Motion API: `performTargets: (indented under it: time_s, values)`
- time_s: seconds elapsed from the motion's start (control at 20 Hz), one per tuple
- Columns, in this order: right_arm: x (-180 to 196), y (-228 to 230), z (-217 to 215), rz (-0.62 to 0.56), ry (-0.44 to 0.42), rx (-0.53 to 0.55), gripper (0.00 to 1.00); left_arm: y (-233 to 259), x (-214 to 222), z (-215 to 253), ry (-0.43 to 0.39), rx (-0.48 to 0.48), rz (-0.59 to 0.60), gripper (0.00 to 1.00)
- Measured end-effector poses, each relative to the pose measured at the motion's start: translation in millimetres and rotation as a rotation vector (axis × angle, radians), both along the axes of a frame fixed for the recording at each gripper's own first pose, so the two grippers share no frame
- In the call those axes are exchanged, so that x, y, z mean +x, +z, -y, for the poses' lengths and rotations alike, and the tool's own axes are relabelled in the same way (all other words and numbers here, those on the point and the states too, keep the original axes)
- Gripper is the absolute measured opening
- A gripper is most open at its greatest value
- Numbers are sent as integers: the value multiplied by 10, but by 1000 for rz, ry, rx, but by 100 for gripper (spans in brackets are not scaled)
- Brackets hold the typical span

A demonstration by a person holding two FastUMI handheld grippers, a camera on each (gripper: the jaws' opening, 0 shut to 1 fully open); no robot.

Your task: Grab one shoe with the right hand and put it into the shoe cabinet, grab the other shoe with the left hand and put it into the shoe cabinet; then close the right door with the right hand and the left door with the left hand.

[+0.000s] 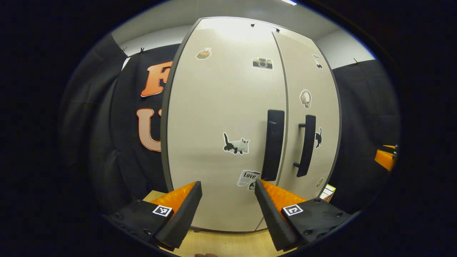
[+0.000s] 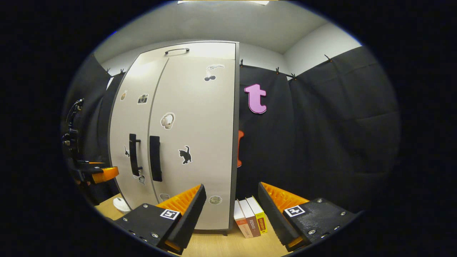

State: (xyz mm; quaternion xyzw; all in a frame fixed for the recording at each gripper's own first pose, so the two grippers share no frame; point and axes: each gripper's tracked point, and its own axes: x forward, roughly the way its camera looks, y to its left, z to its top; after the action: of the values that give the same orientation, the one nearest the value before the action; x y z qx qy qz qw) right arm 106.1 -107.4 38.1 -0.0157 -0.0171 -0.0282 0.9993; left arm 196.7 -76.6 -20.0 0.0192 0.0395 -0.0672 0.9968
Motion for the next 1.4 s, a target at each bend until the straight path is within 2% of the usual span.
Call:
performTargets:
  time_s: [0.15,0.4,0.45,0.6,0.75,0.95,1.05,1.1,1.15,1.2,1.35,1.4]
  values:
    - [-154,191,-113,14,16,-6,91,313,-317,-221,8,18,25,99]
    - [-496,451,-333,37,37,-1,91,648,-791,-550,13,26,49,94]
    - [-562,480,-373,39,41,3,92,732,-883,-616,15,32,64,99]
    - [-764,562,-427,50,38,3,92,971,-1122,-780,34,64,120,95]
    - [-903,626,-444,60,29,0,92,1023,-1233,-831,42,69,133,94]
    - [-996,612,-441,58,15,-8,92,1063,-1325,-870,-3,-5,115,96]
    - [-1015,638,-458,58,20,-9,92,1188,-1372,-1003,14,-21,129,94]
    - [-1010,643,-443,61,21,-12,92,1252,-1381,-1056,27,-21,140,99]
    - [-1008,649,-426,63,20,-14,92,1291,-1404,-1118,42,-20,147,94]
    - [-991,644,-402,61,21,-16,92,1330,-1428,-1153,55,-24,153,99]
    - [-927,604,-299,48,22,-22,92,1419,-1441,-1153,76,-23,169,96]
    - [-898,578,-245,44,20,-22,92,1376,-1299,-1068,74,-22,177,96]
